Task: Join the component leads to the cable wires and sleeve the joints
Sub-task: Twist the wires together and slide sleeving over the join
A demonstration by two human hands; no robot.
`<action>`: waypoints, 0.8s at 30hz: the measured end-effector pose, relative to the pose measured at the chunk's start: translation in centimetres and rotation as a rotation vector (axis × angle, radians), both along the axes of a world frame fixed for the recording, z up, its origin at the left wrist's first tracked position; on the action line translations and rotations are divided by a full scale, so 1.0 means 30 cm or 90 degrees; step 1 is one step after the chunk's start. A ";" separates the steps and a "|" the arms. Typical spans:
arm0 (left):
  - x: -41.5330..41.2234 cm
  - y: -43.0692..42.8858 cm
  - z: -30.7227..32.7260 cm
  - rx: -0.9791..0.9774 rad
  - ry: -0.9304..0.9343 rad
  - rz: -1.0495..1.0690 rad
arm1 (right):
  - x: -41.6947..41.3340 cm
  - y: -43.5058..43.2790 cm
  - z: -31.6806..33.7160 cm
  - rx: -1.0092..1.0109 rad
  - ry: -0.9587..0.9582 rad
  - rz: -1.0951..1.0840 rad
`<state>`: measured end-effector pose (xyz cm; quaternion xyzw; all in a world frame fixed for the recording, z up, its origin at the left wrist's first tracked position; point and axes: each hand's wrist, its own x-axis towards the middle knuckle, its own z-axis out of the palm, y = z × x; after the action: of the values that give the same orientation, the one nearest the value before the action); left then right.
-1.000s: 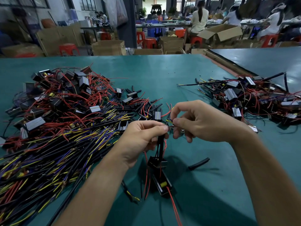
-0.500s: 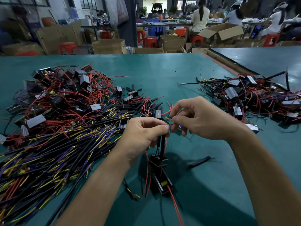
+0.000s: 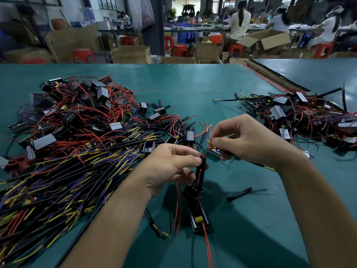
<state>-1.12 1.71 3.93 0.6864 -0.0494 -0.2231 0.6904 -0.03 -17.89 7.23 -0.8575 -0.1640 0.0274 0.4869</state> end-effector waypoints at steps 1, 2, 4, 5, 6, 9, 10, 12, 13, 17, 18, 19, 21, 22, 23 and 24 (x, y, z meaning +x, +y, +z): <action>0.001 0.001 0.000 0.002 0.000 0.003 | 0.000 0.000 0.000 0.000 -0.009 -0.003; 0.001 0.001 0.001 0.004 -0.001 0.009 | 0.000 0.000 0.001 0.006 -0.014 -0.001; 0.001 -0.002 0.004 0.006 -0.005 0.023 | 0.002 0.002 0.002 0.028 -0.017 0.012; 0.001 -0.003 0.005 0.006 -0.009 0.028 | 0.004 0.004 0.003 0.036 -0.018 0.017; 0.000 -0.006 0.005 0.006 -0.014 0.032 | 0.004 0.005 0.004 0.045 -0.015 0.019; -0.005 -0.012 0.003 0.001 -0.031 0.036 | 0.003 0.010 0.006 0.075 0.012 0.017; -0.006 -0.013 0.002 0.001 -0.038 0.036 | 0.001 0.012 0.007 0.080 0.018 0.015; -0.005 -0.014 0.000 0.008 -0.052 0.033 | -0.003 0.014 0.009 0.078 0.022 0.014; -0.004 -0.013 -0.001 0.013 -0.058 0.032 | -0.004 0.015 0.009 0.076 0.020 0.018; -0.002 -0.009 0.000 0.019 -0.074 0.026 | -0.002 0.014 0.006 0.066 -0.007 0.015; -0.003 -0.008 0.001 0.019 -0.075 0.025 | -0.003 0.011 0.004 0.065 -0.011 0.012; -0.004 -0.010 0.001 0.018 -0.076 0.025 | -0.003 0.010 0.003 0.064 -0.013 0.012; -0.004 -0.012 0.000 0.016 -0.077 0.028 | -0.002 0.006 0.003 0.059 -0.015 0.017; -0.004 -0.012 0.001 0.012 -0.075 0.030 | -0.001 0.004 0.003 0.058 -0.016 0.019; -0.003 -0.012 0.001 0.007 -0.072 0.031 | 0.002 0.002 0.002 0.058 -0.018 0.023; -0.002 -0.013 0.002 0.001 -0.070 0.030 | 0.004 -0.001 0.001 0.057 -0.019 0.027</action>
<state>-1.19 1.33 3.98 0.6991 -0.0710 -0.1692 0.6910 0.08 -17.91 7.26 -0.8314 -0.1907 0.0173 0.5217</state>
